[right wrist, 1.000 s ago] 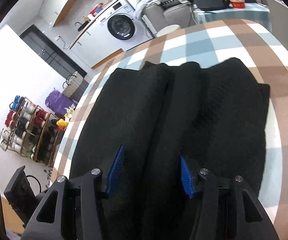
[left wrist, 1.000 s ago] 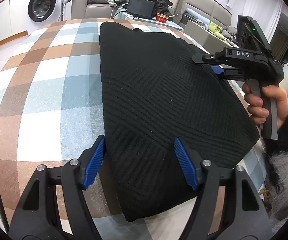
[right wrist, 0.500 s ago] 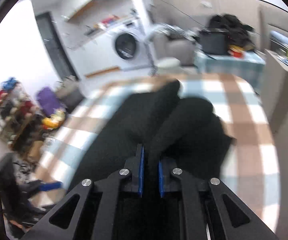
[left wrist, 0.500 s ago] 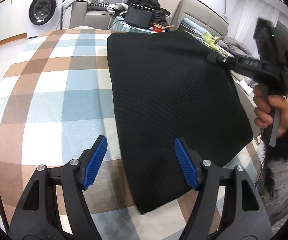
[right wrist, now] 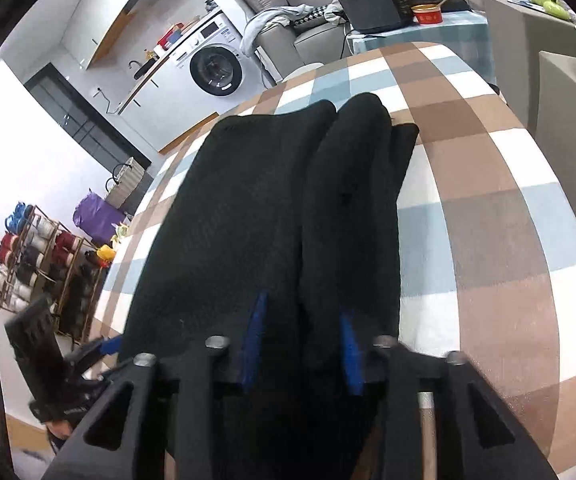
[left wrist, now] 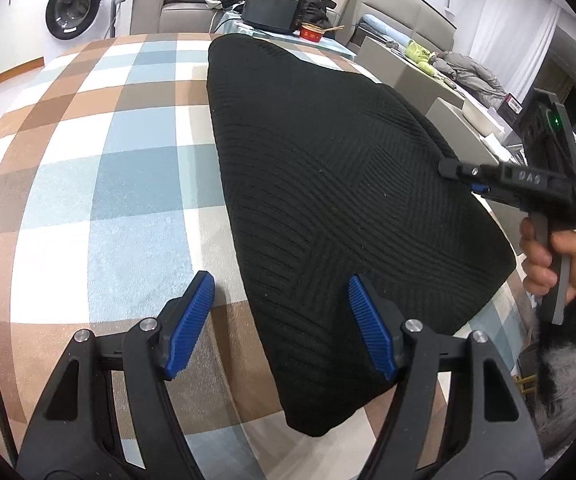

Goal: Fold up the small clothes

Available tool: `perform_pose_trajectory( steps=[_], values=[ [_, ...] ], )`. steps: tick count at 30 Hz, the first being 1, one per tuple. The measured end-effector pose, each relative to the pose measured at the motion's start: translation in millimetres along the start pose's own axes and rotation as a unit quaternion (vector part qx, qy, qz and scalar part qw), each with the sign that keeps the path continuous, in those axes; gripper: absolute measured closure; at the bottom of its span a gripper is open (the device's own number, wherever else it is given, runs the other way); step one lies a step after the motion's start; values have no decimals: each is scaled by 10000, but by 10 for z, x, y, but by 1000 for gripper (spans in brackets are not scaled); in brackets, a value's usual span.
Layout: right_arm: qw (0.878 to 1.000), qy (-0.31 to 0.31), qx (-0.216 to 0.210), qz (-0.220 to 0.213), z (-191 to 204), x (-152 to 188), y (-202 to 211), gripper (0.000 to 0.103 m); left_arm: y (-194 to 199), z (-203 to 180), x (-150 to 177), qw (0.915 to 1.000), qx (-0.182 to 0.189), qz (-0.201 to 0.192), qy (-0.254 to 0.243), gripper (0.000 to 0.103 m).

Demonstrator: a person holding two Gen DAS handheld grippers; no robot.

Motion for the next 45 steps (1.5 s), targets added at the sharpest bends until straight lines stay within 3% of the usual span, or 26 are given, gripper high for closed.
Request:
perform_pose_trajectory(
  steps=[4, 7, 9, 10, 12, 13, 20, 22, 23, 25, 27, 31, 40, 45],
  values=[
    [9989, 284, 107, -344, 219, -52, 208, 90, 28, -24, -36, 10000, -22, -40, -69, 36],
    [9982, 267, 487, -212, 181, 1, 202, 88, 46, -2, -40, 10000, -24, -76, -31, 36],
    [9976, 160, 674, 37, 88, 45, 87, 80, 44, 29, -33, 10000, 23, -63, 61, 36],
    [9986, 34, 521, 76, 57, 64, 79, 78, 51, 37, -19, 10000, 18, -58, 76, 36],
    [9993, -152, 341, -70, 20, 92, 181, 61, 33, 57, -27, 10000, 18, -41, 75, 36],
    [9992, -164, 338, -131, 13, 102, 218, 59, 25, 66, -35, 9999, 38, -47, 95, 36],
    [9982, -275, 518, -101, -57, 228, 227, 58, -150, 89, -240, 9996, 140, -106, 223, 36],
    [9982, -286, 515, -71, -67, 237, 176, 59, -201, 73, -294, 9996, 144, -134, 199, 46],
    [9983, -248, 523, -69, -52, 249, 151, 59, -224, 65, -308, 9996, 168, -130, 190, 58],
    [9993, -167, 345, -34, 7, 268, 125, 69, -232, 54, -337, 9996, 113, -209, 135, 76],
    [9996, -94, 274, 27, 45, 265, 68, 74, -213, 55, -343, 9996, 110, -256, 73, 84],
    [9997, 1, 251, 53, 129, 221, -6, 78, -160, 146, -335, 9992, 119, -312, 201, 86],
    [9983, 530, -182, 185, 788, 128, -417, 79, 219, 674, -241, 9939, -561, -622, 713, 87],
    [9972, 676, -275, 148, 857, 99, -402, 73, 345, 926, -186, 9916, -340, -666, 1051, 85]
  ],
)
Point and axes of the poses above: each gripper's, at about its wrist camera, not at the fingertips, and y roughly against the way its jaws point, z to its left, x to its underside, the point moved 3 cm from there along -y, roughly the way its jaws point, and after that the axes turned 7 degrees about x, right-handed, at the moved point
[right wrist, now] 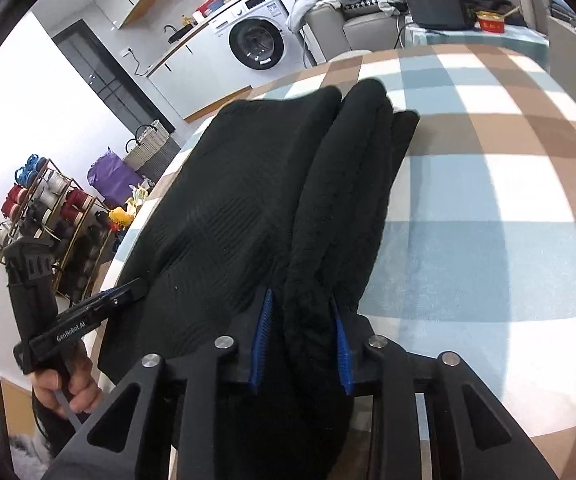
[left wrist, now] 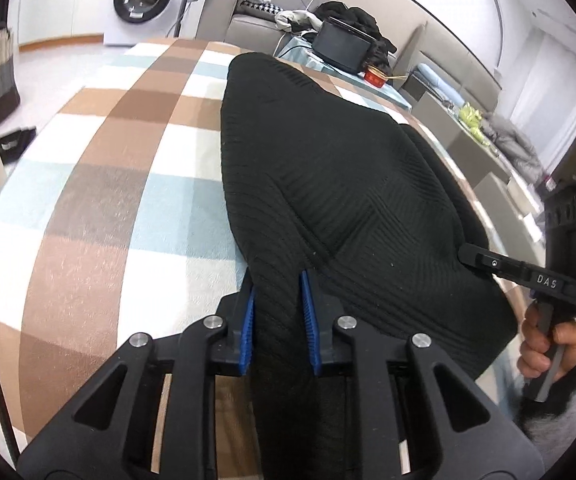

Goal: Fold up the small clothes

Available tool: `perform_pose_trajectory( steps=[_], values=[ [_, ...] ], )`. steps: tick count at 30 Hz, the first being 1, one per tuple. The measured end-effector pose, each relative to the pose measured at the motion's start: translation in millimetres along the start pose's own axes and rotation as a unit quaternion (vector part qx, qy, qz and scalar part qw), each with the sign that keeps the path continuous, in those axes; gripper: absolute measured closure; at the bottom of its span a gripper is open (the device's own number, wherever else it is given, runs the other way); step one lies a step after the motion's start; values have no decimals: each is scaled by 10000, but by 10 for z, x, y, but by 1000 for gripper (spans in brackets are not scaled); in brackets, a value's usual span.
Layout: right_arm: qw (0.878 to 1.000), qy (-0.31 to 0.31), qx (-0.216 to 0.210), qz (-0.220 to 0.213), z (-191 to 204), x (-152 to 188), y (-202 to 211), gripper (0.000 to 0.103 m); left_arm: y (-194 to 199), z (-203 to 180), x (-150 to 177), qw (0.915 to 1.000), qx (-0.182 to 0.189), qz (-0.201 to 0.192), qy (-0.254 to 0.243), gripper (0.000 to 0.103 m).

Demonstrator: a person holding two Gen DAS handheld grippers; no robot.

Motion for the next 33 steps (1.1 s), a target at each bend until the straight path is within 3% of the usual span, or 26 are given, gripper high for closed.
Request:
perform_pose_trajectory(
  steps=[7, 9, 13, 16, 20, 24, 26, 28, 29, 30, 33],
  values=[
    [9976, -274, 11, -643, -208, -224, 256, 75, 12, -61, -35, 9986, -373, 4, -383, 83],
    [9976, -203, -15, -668, -173, -265, 168, 84, -1, -91, -40, 9983, -400, -1, -416, 82],
    [9954, 18, 920, -266, -196, -226, -84, 87, 23, -92, -34, 9987, -366, -20, -351, 82],
    [9970, -182, 690, -309, -257, -229, 5, 86, 77, -67, -38, 9988, -371, -54, -303, 81],
    [9965, -123, 436, -704, -134, -449, 197, 68, 150, -100, -97, 9985, -392, -169, -344, 81],
    [9978, -6, 204, -635, 7, -664, 9, 67, 184, -210, -122, 9977, -427, -207, -482, 77],
    [9992, -39, 83, -398, 32, -764, -227, 67, 217, -250, -112, 9969, -473, -254, -570, 74],
    [9997, -112, 70, -207, 35, -805, -416, 71, 253, -265, -95, 9965, -441, -286, -650, 69],
    [9999, -65, 69, -110, 56, -820, -503, 90, 272, -264, -81, 9965, -429, -288, -660, 68],
    [9999, 42, 95, -137, 109, -819, -504, 93, 287, -254, -67, 9964, -462, -271, -654, 68],
    [9943, 493, 352, -875, 286, -836, -238, 94, 326, -221, -37, 9964, -514, -240, -628, 68]
  ],
)
Point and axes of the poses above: each gripper's, at about its wrist camera, not at the fingertips, and y roughly against the way its jaws point, z to its left, x to its underside, the point moved 3 cm from there along -y, roughly the way its jaws point, and after that the axes turned 7 degrees about x, right-handed, at the moved point
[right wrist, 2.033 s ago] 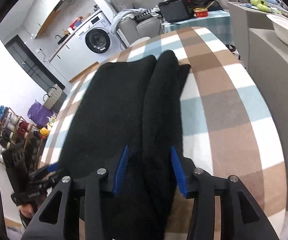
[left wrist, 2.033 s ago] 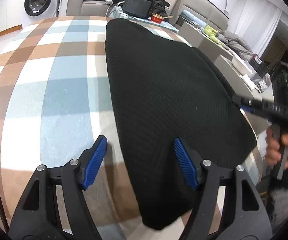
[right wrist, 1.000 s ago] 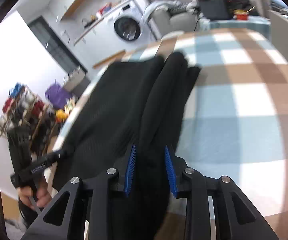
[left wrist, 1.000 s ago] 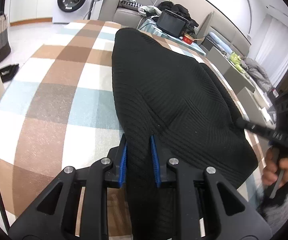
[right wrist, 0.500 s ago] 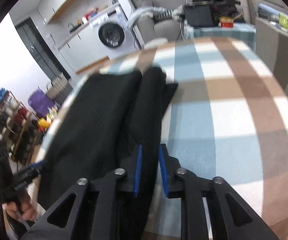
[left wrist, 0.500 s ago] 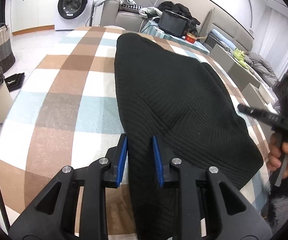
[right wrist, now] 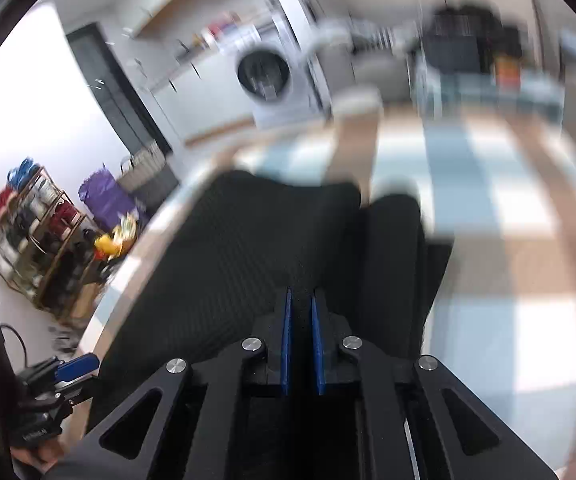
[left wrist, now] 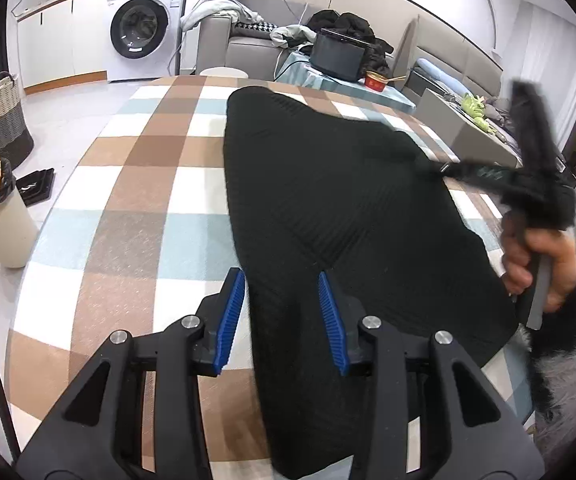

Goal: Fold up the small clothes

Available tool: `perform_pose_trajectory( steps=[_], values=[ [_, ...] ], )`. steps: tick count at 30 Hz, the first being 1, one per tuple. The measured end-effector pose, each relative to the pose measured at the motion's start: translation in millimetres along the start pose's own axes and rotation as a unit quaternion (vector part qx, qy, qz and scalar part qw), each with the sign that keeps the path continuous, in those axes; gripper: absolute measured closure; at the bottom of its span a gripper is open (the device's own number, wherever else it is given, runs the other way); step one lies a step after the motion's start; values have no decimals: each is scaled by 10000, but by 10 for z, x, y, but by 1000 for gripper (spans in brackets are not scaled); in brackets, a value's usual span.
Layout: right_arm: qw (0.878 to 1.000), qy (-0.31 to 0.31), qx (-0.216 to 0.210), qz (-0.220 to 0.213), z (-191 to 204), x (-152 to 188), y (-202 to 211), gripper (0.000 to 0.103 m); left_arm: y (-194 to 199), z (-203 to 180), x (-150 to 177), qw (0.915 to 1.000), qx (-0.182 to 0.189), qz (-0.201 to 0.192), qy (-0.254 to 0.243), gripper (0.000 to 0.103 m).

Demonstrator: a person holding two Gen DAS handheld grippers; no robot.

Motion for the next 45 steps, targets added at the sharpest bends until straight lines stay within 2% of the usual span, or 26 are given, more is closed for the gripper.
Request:
perform_pose_trajectory(
  steps=[2, 4, 5, 7, 9, 10, 11, 12, 13, 15, 17, 19, 20, 21, 23, 25, 27, 28, 29, 31, 32, 33, 36, 38, 41, 45],
  values=[
    [9997, 75, 242, 16, 3, -12, 28, 94, 14, 21, 12, 10000, 2, 2, 36, 68],
    [9985, 47, 394, 387, -63, 34, -141, 93, 10, 24, 16, 10000, 22, 12, 58, 68],
    [9967, -81, 378, 708, -126, 72, -268, 93, 6, 18, 15, 10000, 30, 20, 62, 68],
    [9948, -351, 118, 948, -179, 134, -292, 89, 26, -27, 29, 10000, 54, 29, -2, 68],
    [9943, -446, -282, 922, -188, 202, -138, 76, 58, -70, 44, 9999, 97, 14, -71, 67],
    [9943, -440, -399, 889, -186, 268, -26, 74, 72, -85, 55, 9999, 129, 15, -88, 66],
    [9938, -438, -504, 884, -180, 341, 65, 71, 86, -97, 67, 9998, 164, 11, -96, 60],
    [9932, -429, -593, 908, -165, 426, 133, 70, 98, -115, 85, 9997, 217, 2, -105, 54],
    [9922, -426, -694, 943, -155, 542, 227, 70, 105, -135, 101, 9996, 257, -4, -127, 52],
    [9920, -393, -746, 943, -110, 712, 358, 70, 84, -172, 130, 9993, 323, 33, -182, 51],
    [9936, -208, -624, 919, -29, 851, 451, 71, 45, -202, 158, 9992, 305, 109, -227, 51],
    [9951, -39, -502, 855, 32, 897, 461, 80, 9, -216, 162, 9991, 308, 147, -254, 51],
    [9956, 34, -390, 847, 65, 908, 449, 92, 4, -219, 162, 9991, 301, 152, -254, 51],
    [9959, 53, -382, 820, 88, 905, 467, 93, 4, -218, 154, 9992, 288, 151, -250, 51],
    [9978, 181, -487, 420, 184, 842, 662, 94, 48, -212, 145, 9993, 270, 103, -236, 51],
    [9984, 226, -470, 222, 212, 814, 812, 94, 109, -188, 162, 9995, 226, 61, -207, 49],
    [9989, 198, -263, 343, 136, 868, 790, 94, 131, -149, 214, 9996, 223, 77, -152, 45],
    [9981, 141, -132, 579, 56, 933, 700, 94, 119, -118, 246, 9997, 211, 114, -101, 45],
    [9969, -41, -45, 783, -32, 983, 620, 92, 102, -97, 287, 9996, 201, 170, -55, 45],
    [9935, -441, -360, 987, -125, 1059, 590, 89, 75, -64, 330, 9995, 165, 272, -10, 45],
    [9919, -527, -611, 980, -136, 1089, 653, 82, 77, -60, 350, 9994, 171, 307, -10, 45],
    [9918, -505, -690, 948, -129, 1115, 719, 76, 91, -70, 374, 9992, 222, 332, -44, 45],
    [9906, -465, -958, 860, -76, 1221, 900, 71, 101, -103, 421, 9989, 233, 382, -139, 45],
    [9919, -332, -866, 867, -18, 1305, 942, 71, 80, -111, 439, 9988, 189, 418, -155, 45],
    [9937, -172, -703, 852, 45, 1367, 960, 93, 46, -109, 456, 9988, 165, 448, -132, 45],
    [9950, 260, -1, 963, 98, 1454, 974, 90, 26, -92, 492, 9986, 170, 496, -87, 45]
  ],
)
Point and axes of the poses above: each gripper's, at about its wrist camera, not at the fingertips, and y roughly against the way its jaws point, z to its left, x to its underside, the point moved 3 cm from there along -y, roughly the way its jaws point, and after that the axes turned 7 degrees about x, right-handed, at the moved point
